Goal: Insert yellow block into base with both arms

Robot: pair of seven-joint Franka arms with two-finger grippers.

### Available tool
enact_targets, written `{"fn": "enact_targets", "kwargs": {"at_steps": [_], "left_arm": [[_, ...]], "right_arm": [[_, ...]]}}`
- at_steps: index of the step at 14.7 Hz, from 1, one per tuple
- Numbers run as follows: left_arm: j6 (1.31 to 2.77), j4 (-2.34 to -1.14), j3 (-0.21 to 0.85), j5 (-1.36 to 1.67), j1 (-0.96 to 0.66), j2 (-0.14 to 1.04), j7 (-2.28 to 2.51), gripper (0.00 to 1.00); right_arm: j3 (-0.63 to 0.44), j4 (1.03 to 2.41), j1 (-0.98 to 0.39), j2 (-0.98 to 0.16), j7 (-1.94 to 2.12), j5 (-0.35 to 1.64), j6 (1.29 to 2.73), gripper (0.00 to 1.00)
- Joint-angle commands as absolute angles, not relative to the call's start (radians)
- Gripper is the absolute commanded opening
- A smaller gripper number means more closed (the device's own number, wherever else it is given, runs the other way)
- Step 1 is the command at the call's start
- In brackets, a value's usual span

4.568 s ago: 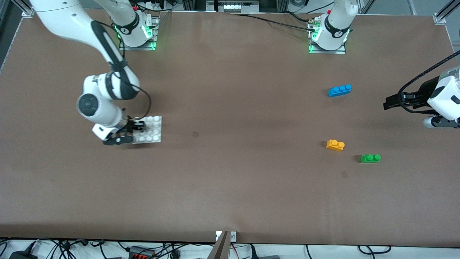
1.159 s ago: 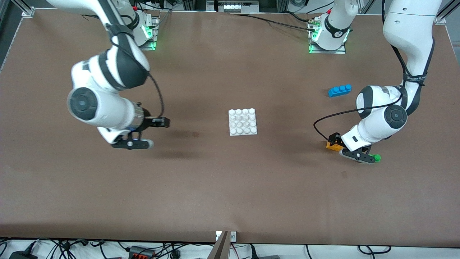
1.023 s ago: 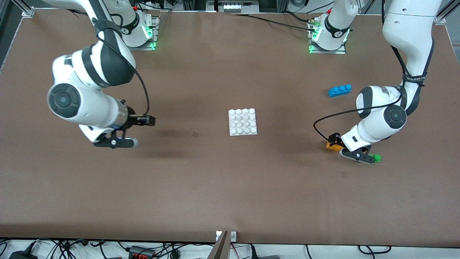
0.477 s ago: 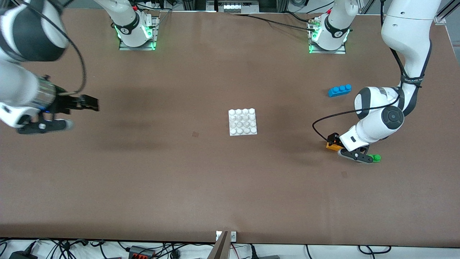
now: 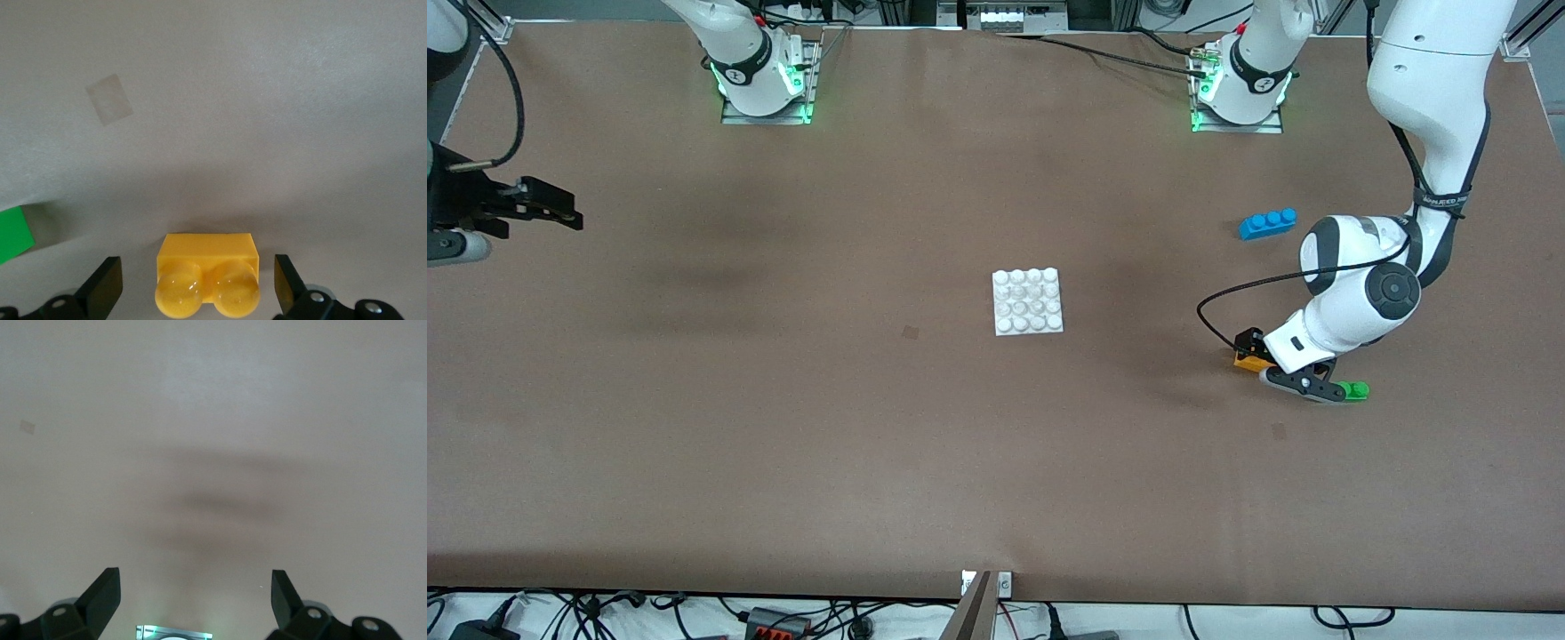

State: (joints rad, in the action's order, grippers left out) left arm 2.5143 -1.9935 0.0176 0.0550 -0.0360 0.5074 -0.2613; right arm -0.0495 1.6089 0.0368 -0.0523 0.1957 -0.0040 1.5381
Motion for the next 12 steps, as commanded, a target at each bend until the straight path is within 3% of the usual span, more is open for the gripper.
{"fn": "enact_targets", "kwargs": {"at_steps": [1,12], "left_arm": [[2.543,-2.002,0.02,0.041,-0.034,0.512,-0.261,1.0],[2.553,-1.996,0.02,0.041,-0.034,0.531,-0.255,0.97]], "right_arm": [[-0.081,1.67,0.031,0.049,0.209,-0.015,1.56,1.0],[-0.074,1.663,0.046,0.041,0.206,-0.002,1.578,1.0]]}}
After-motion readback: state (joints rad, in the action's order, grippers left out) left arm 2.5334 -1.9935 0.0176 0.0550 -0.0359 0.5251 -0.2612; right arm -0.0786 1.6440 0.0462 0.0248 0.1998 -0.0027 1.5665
